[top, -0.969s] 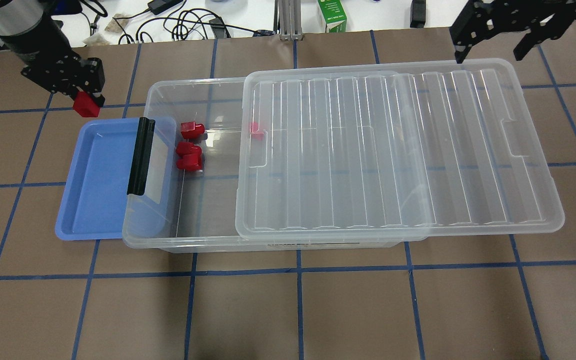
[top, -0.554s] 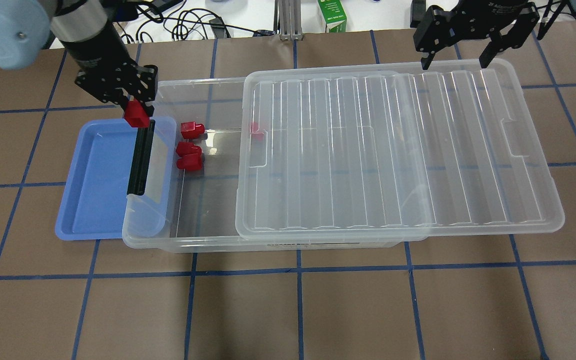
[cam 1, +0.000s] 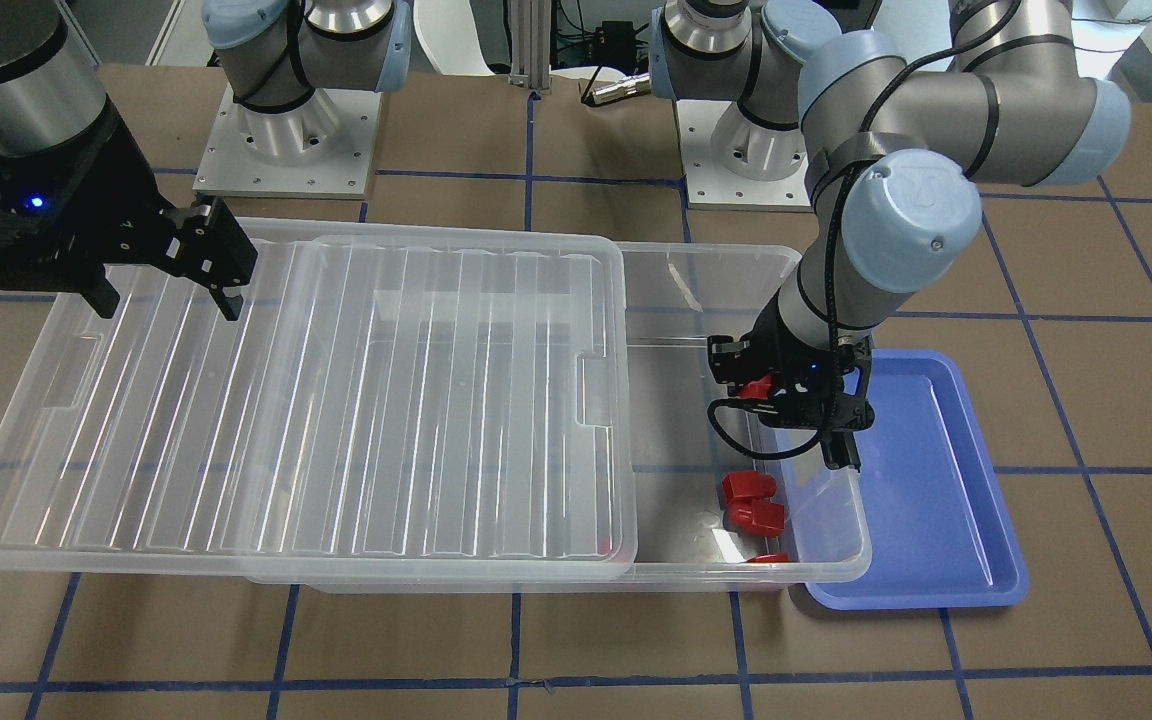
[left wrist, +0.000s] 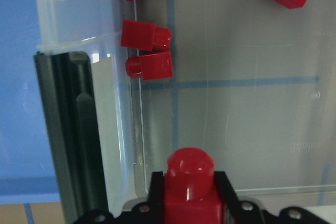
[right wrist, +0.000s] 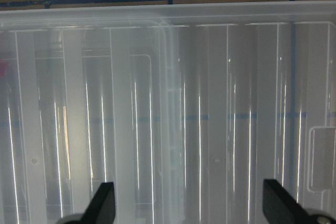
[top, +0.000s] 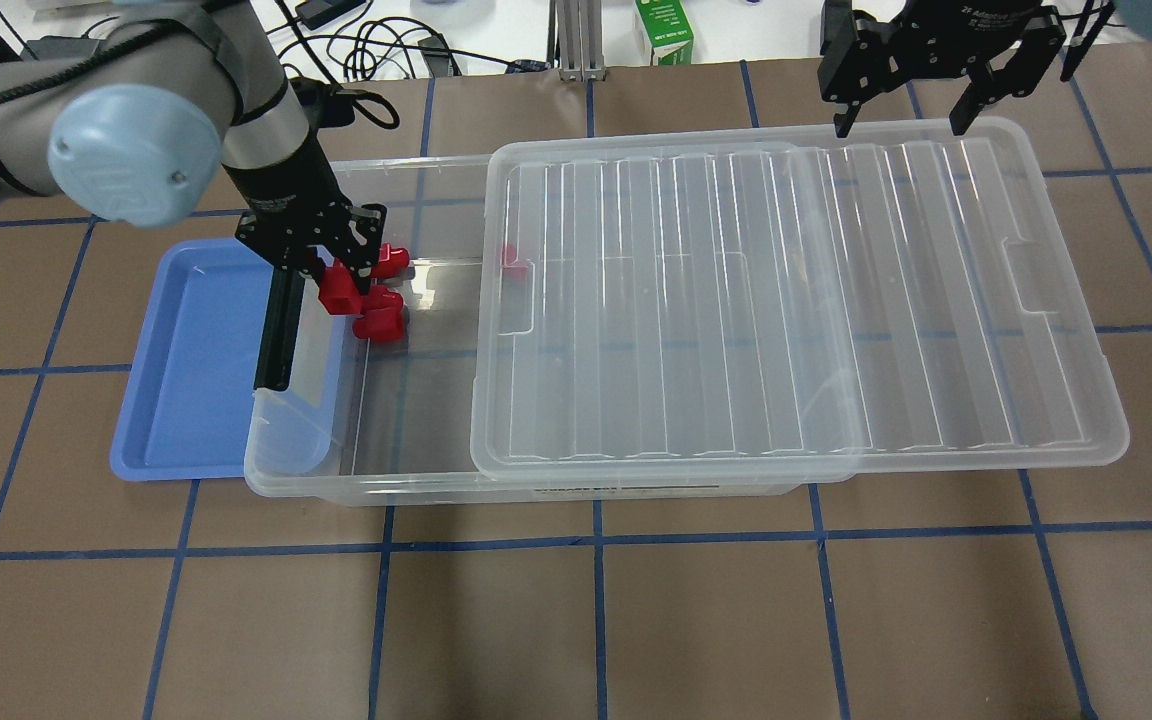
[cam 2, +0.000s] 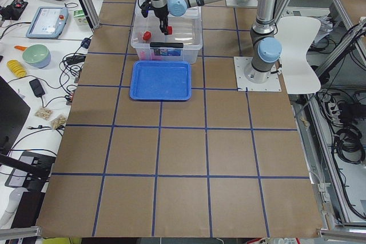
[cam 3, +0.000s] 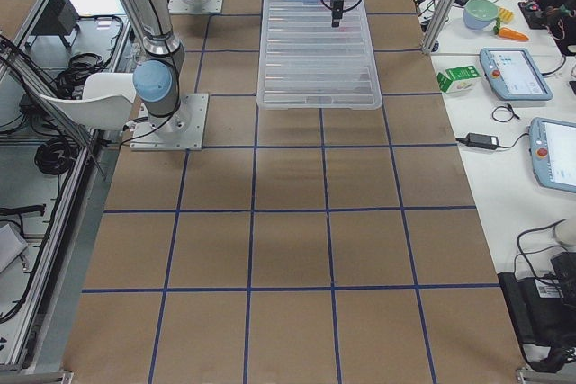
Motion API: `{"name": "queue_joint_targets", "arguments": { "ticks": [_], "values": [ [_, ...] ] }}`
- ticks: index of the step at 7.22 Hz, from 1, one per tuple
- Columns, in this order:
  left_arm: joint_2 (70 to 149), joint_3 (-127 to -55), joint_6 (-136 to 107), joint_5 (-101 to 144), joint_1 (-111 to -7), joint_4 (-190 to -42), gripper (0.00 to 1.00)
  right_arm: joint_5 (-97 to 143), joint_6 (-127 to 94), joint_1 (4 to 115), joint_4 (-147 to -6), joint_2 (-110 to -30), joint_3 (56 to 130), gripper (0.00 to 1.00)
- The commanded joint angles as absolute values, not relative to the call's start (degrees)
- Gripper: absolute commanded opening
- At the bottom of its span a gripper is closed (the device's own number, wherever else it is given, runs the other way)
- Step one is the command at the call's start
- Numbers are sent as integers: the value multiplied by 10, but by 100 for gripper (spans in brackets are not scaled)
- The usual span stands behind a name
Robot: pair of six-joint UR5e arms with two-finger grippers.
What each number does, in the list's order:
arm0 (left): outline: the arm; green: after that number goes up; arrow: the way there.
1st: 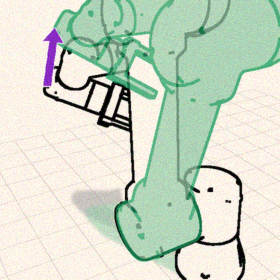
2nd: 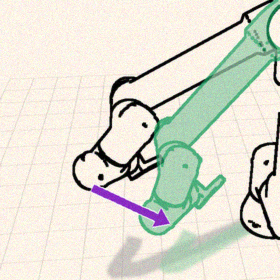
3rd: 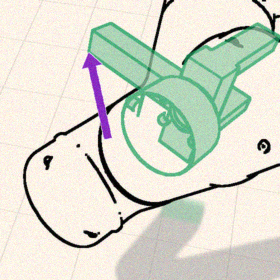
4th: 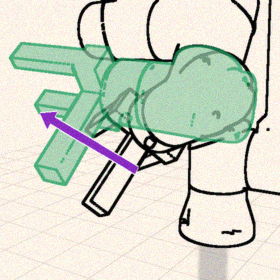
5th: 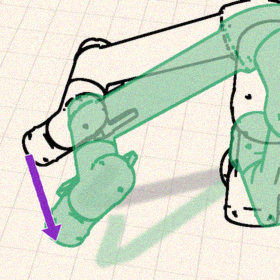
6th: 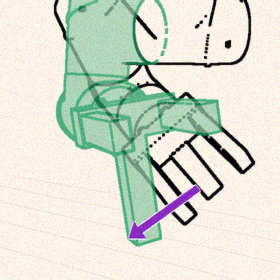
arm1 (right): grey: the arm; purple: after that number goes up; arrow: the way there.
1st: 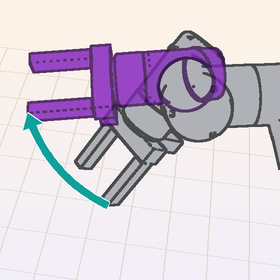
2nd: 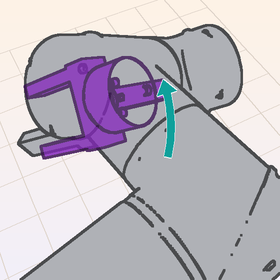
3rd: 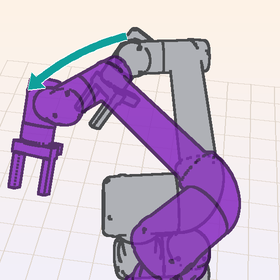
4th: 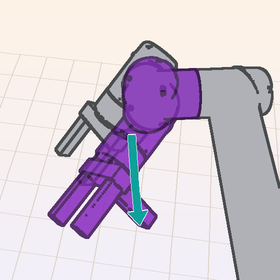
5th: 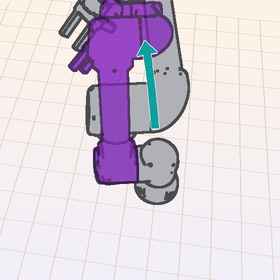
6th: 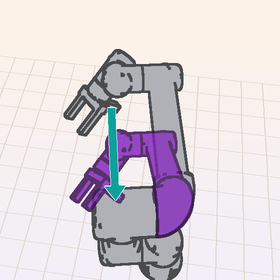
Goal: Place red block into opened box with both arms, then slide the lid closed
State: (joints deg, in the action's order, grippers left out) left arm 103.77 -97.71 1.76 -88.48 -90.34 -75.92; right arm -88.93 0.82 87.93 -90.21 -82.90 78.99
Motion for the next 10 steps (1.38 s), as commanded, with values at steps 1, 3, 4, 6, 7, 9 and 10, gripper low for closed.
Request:
{"name": "queue_joint_targets", "arguments": {
  "ticks": [1, 3, 4, 6, 7, 9, 10],
  "values": [
    [1054, -1011, 18, -883, -907, -721, 0, -889, 8, 879, -903, -829, 791, 100],
    [1079, -1011, 18, -870, -907, -692, 0, -889, 8, 879, -902, -829, 792, 100],
    [1091, -1012, 17, -870, -907, -681, 0, -889, 8, 879, -902, -829, 791, 100],
    [1116, -1019, 15, -870, -907, -658, 0, -889, 8, 879, -902, -829, 792, 100],
    [1121, -1020, 15, -870, -907, -654, 0, -889, 8, 879, -902, -829, 791, 100],
    [1137, -1020, 11, -868, -908, -633, 0, -889, 8, 879, -903, -829, 792, 100],
    [1146, -1021, 10, -868, -909, -622, 0, -889, 8, 879, -902, -829, 792, 100]
  ]
}}
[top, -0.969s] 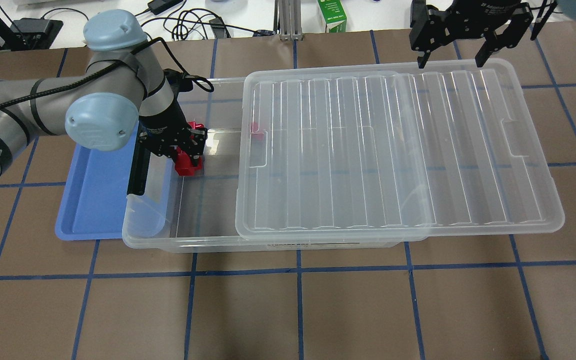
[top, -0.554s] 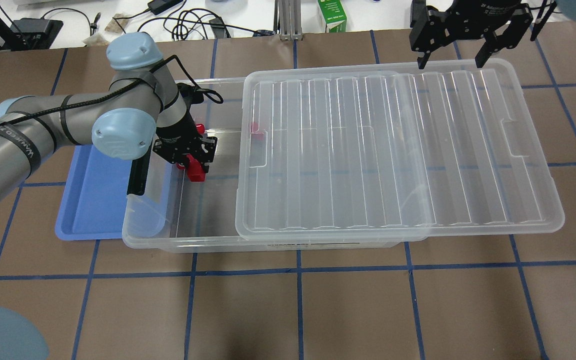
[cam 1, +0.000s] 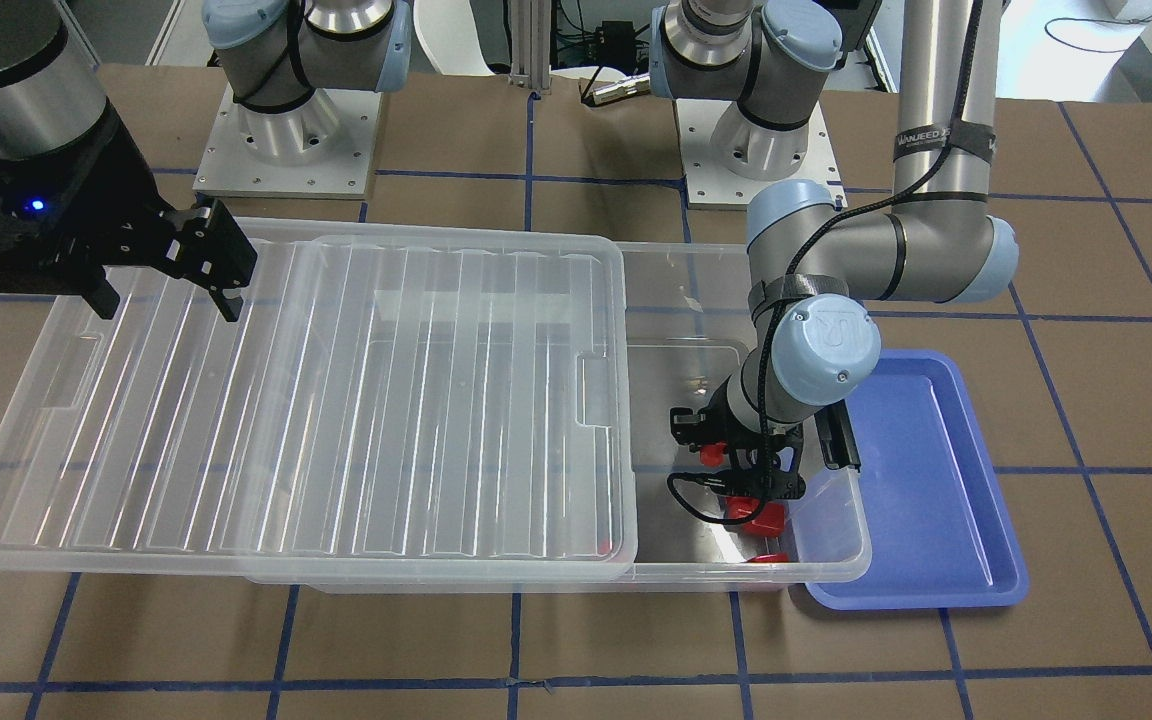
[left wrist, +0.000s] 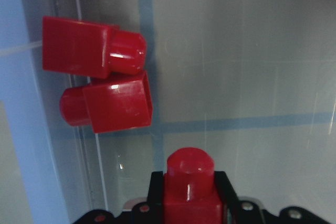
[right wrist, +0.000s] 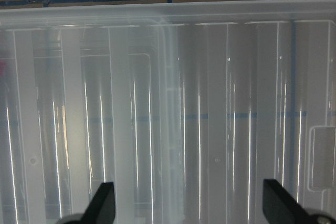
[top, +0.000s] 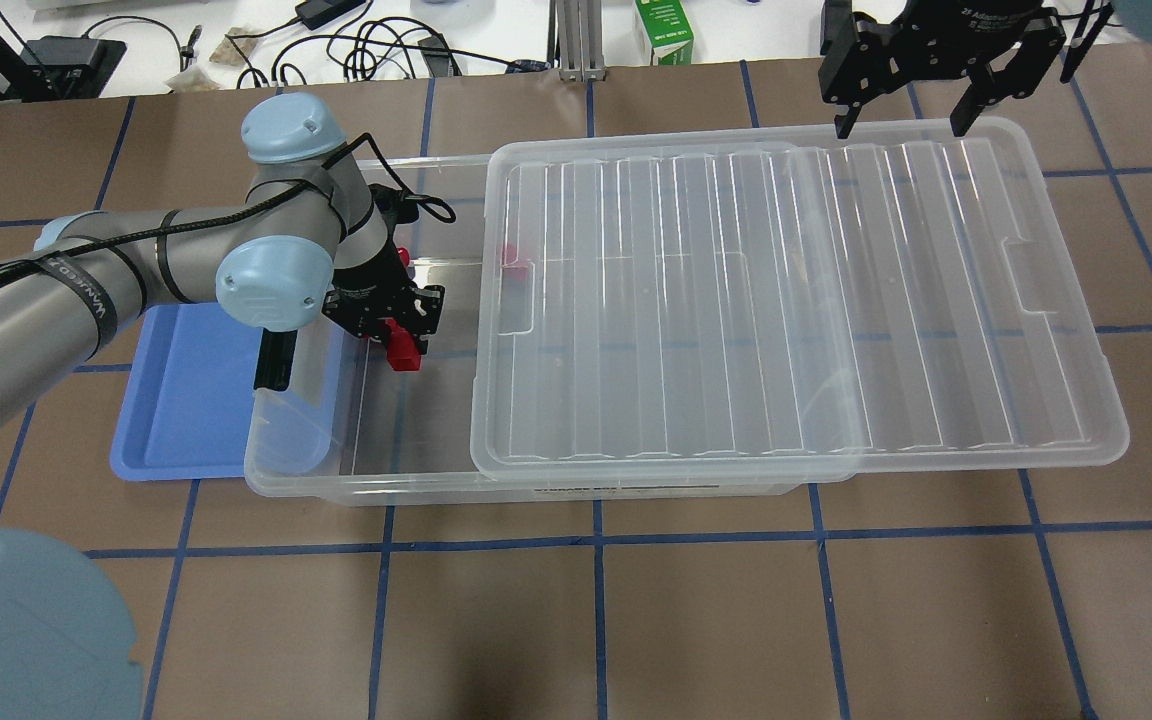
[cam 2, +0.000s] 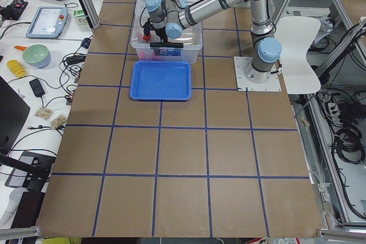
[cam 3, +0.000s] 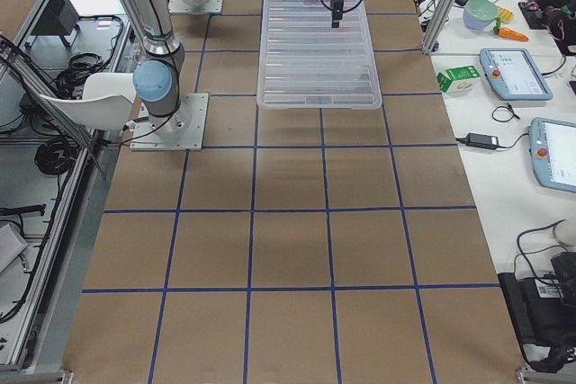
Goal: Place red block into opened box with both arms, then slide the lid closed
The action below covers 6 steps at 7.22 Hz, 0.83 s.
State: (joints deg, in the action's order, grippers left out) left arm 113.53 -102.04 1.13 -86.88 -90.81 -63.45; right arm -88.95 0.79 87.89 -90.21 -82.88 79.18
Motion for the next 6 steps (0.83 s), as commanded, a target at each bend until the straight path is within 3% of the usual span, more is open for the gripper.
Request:
{"name": "queue_joint_targets", "arguments": {
  "ticks": [1, 5, 6],
  "values": [
    [1151, -1020, 10, -869, -912, -618, 0, -889, 8, 879, -902, -829, 792, 100],
    [1159, -1021, 8, -871, -923, -616, 2, -889, 8, 879, -902, -829, 792, 100],
    [1159, -1021, 8, -871, -923, -616, 28, -889, 8, 879, -902, -829, 793, 100]
  ]
}}
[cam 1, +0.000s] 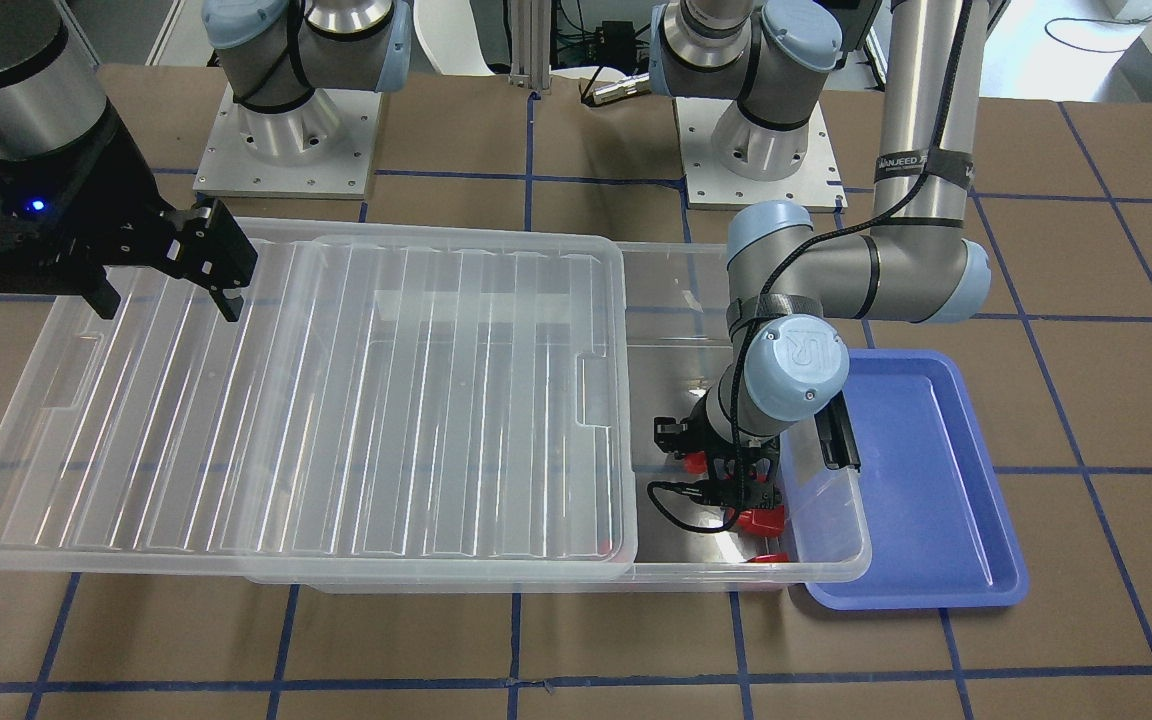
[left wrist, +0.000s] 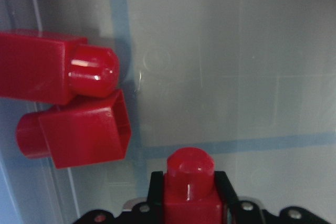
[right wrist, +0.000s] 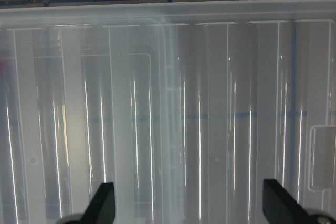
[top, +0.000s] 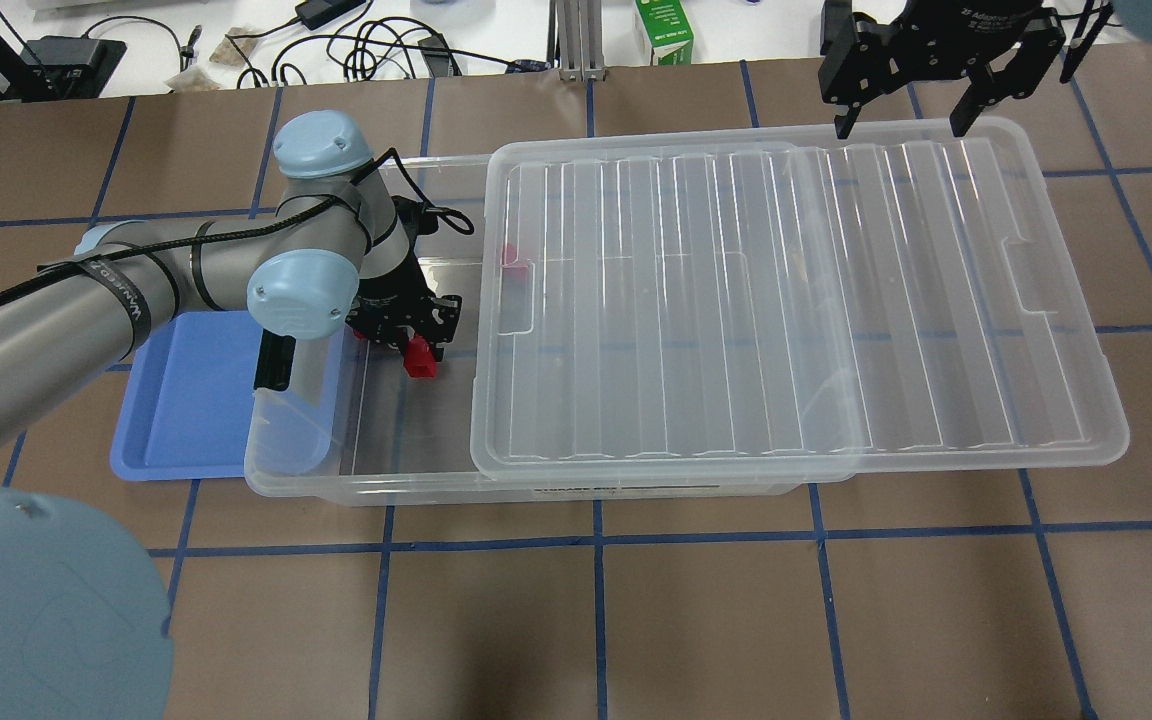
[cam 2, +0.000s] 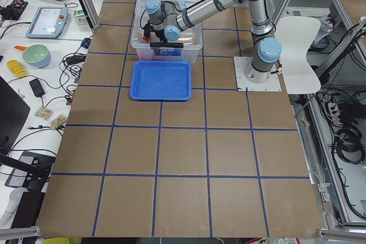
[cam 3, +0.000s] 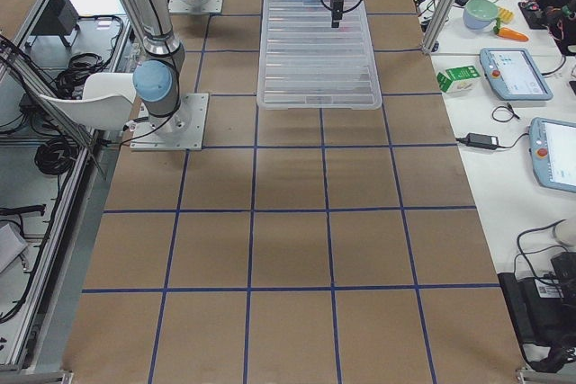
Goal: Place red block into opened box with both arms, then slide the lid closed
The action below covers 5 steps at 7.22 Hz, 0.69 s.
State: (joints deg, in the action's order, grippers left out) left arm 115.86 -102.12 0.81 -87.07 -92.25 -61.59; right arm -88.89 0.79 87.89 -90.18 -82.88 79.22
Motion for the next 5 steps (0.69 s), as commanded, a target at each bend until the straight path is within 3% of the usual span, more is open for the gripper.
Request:
{"name": "queue_joint_targets", "arguments": {
  "ticks": [1, 2, 5],
  "values": [
    [1158, -1021, 6, -871, -923, -615, 56, -888, 8, 879, -903, -829, 792, 100],
    [1158, -1021, 5, -872, -923, -615, 84, -888, 7, 879, -902, -829, 792, 100],
    [1142, -1020, 7, -877, -922, -620, 99, -889, 8, 879, -903, -829, 794, 100]
  ]
}}
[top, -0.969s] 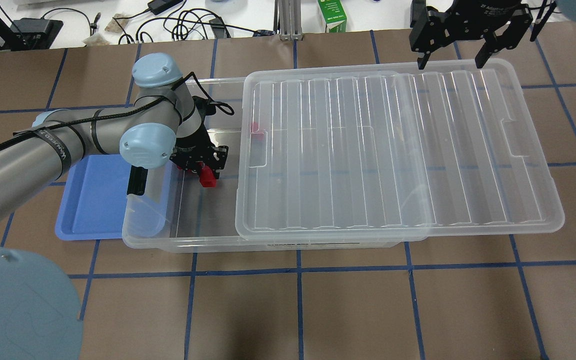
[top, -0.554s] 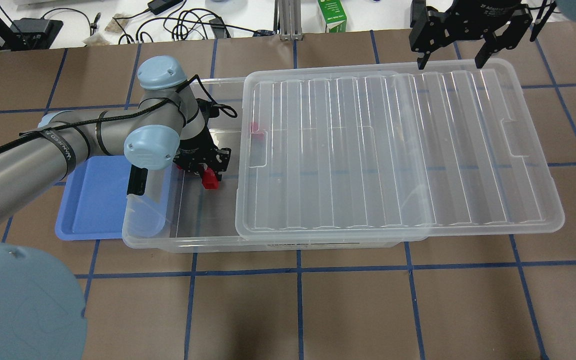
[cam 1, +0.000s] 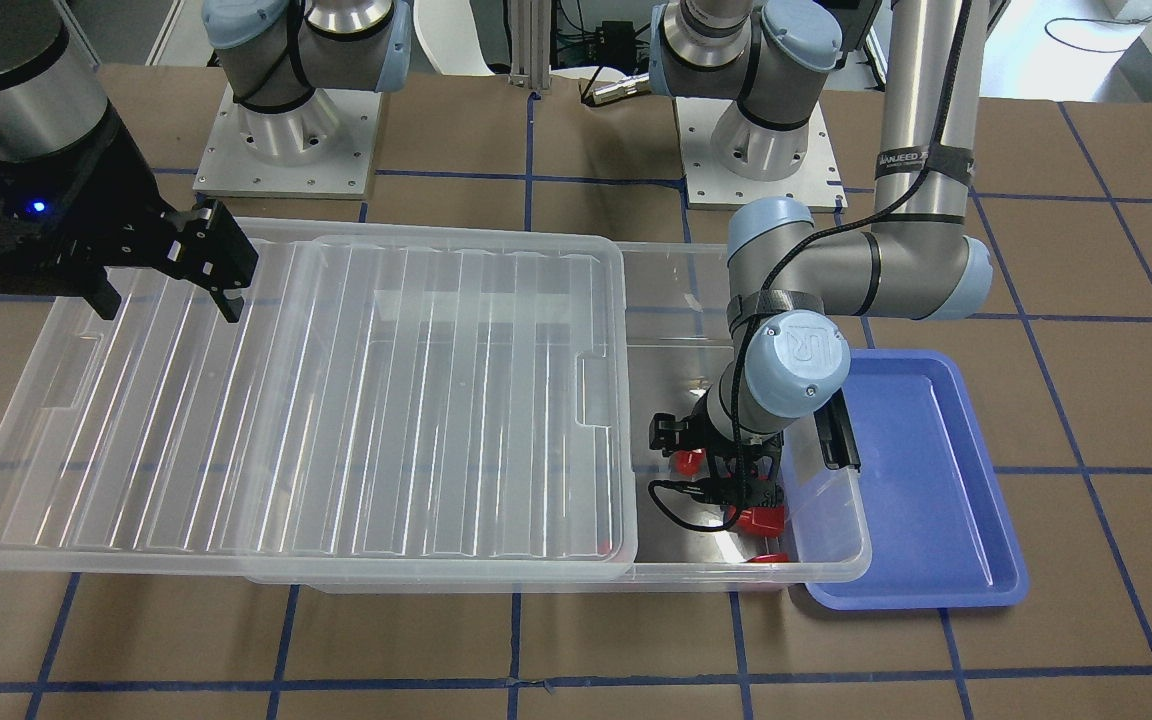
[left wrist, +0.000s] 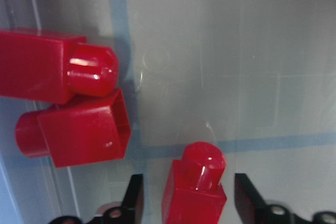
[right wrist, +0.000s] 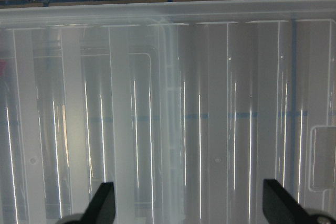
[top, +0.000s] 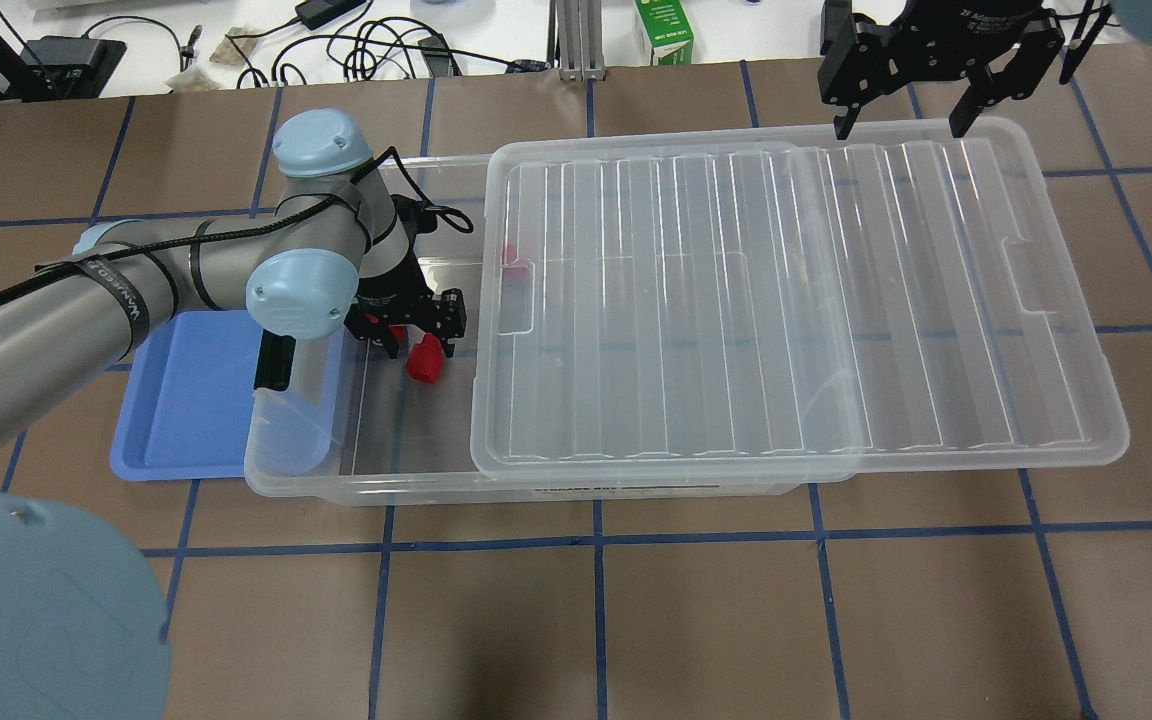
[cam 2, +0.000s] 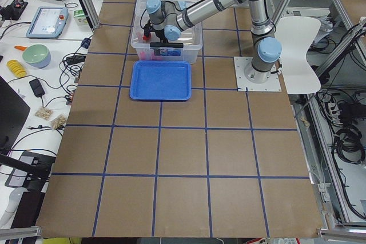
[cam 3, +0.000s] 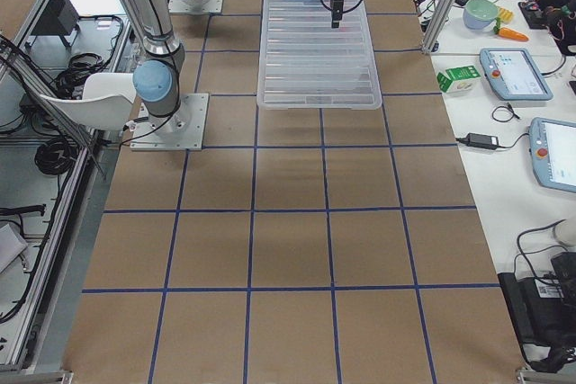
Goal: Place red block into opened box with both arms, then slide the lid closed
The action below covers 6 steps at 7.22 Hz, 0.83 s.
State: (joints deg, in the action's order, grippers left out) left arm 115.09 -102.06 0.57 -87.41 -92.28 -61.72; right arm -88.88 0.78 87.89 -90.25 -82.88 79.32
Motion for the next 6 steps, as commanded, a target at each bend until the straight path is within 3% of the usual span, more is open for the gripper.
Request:
{"name": "queue_joint_targets", "arguments": {
  "ticks": [1, 5, 6],
  "values": [
    [1130, -1013, 8, -879, -922, -629, 100, -889, 7, 879, -902, -829, 795, 100],
    [1055, -995, 11, -880, -919, -712, 100, -891, 10, 879, -902, -828, 795, 100],
    [1035, -958, 12, -881, -918, -774, 100, -891, 11, 879, -902, -828, 795, 100]
  ]
}}
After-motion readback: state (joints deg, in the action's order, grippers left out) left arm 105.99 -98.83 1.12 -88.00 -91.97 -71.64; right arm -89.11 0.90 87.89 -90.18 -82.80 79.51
